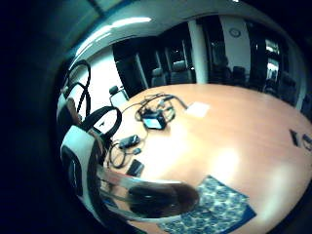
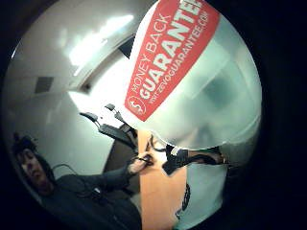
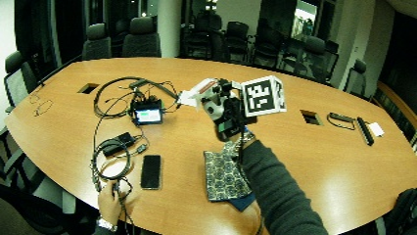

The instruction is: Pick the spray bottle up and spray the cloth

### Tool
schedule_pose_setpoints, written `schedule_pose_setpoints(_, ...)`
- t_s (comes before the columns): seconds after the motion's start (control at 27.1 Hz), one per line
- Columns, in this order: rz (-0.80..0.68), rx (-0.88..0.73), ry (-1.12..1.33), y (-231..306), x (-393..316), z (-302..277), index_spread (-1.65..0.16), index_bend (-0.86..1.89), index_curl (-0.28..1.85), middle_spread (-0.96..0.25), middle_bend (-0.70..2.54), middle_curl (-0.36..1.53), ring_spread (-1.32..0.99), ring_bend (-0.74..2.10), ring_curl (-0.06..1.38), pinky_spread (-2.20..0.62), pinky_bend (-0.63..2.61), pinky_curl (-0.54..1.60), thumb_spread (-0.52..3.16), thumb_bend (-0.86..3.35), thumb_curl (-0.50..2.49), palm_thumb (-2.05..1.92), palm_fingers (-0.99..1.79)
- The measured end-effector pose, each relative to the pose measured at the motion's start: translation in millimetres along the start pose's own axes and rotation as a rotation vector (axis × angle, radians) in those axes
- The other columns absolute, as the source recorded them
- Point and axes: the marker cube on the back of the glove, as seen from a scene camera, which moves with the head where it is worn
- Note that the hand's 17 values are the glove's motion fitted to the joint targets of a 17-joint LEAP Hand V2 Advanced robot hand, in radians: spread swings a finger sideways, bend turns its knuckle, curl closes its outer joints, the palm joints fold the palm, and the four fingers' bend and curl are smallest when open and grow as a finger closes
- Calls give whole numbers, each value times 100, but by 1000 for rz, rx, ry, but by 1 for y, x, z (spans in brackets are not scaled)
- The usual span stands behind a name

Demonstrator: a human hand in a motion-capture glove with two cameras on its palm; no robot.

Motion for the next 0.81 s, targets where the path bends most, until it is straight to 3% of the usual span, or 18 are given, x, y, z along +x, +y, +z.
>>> schedule_pose_setpoints(0.44, 340, 135, -226, 58, 61, 59, -27, 18, 58, -17, 57, 57, -18, 70, 47, -31, 66, 44, 96, -2, 63, 86, 131)
schedule_pose_setpoints(0.81, 384, 219, -174, 68, 91, 62, -27, 17, 58, -17, 56, 57, -18, 70, 47, -31, 65, 43, 100, -1, 63, 87, 131)
